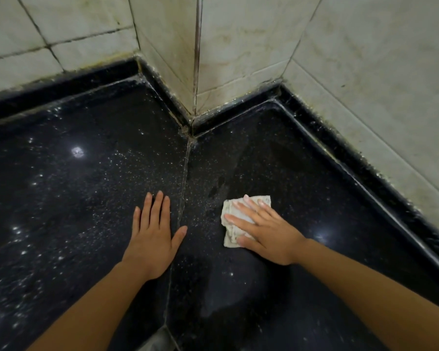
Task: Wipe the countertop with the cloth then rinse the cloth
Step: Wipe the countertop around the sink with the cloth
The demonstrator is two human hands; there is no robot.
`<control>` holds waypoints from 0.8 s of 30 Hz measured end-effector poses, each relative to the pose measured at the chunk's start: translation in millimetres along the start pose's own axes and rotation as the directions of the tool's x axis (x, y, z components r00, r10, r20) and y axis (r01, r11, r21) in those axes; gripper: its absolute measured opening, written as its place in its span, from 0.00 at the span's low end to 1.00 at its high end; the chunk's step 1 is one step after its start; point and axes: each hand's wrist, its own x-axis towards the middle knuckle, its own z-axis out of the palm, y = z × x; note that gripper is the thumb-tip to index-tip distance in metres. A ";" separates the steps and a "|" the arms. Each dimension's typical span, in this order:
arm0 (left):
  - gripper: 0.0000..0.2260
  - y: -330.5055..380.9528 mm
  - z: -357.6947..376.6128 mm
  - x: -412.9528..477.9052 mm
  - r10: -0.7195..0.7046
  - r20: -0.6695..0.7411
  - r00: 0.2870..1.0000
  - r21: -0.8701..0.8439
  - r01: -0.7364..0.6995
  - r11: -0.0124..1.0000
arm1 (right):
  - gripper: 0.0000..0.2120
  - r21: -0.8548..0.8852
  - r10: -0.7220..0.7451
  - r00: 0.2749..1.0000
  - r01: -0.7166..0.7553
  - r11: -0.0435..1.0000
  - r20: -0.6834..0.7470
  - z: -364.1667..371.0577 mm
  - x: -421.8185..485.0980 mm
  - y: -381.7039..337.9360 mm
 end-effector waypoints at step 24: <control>0.33 -8.8 14.4 3.5 0.045 -0.135 0.990 0.115 -0.029 0.993 | 0.27 0.292 0.523 0.843 -0.473 0.831 -0.126 -89.4 175.3 60.6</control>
